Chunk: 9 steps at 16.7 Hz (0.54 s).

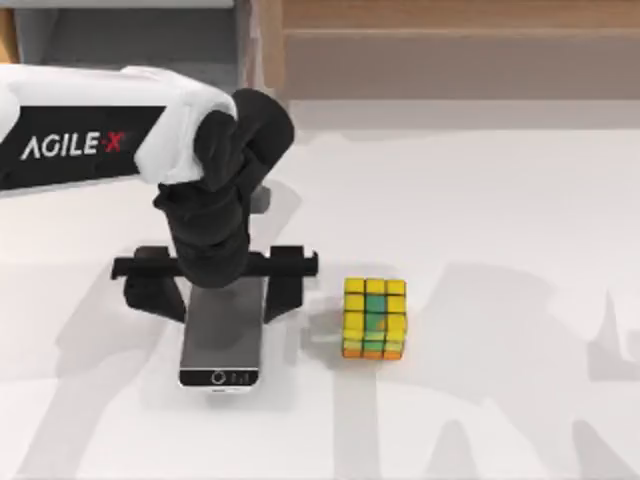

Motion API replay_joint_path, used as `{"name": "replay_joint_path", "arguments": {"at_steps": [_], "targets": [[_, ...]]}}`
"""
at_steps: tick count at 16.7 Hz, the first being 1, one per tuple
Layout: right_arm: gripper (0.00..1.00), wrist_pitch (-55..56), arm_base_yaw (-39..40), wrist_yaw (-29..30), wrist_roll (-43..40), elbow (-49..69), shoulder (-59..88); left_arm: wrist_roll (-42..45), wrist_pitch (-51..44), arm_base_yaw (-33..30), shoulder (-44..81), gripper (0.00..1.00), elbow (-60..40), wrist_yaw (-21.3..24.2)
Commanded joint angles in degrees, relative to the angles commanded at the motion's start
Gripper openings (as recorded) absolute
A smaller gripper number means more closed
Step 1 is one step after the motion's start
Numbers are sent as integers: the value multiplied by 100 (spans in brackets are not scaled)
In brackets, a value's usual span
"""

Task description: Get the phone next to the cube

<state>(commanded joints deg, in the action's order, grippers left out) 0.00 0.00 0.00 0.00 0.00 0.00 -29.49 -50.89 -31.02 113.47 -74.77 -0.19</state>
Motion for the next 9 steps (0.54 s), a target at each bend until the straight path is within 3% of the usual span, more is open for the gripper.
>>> {"name": "replay_joint_path", "arguments": {"at_steps": [3,9], "targets": [[100,0,0,0,0,0,0,0,0,0,0,98,0,0],[100,0,0,0,0,0,0,0,0,0,0,100,0,0]]}}
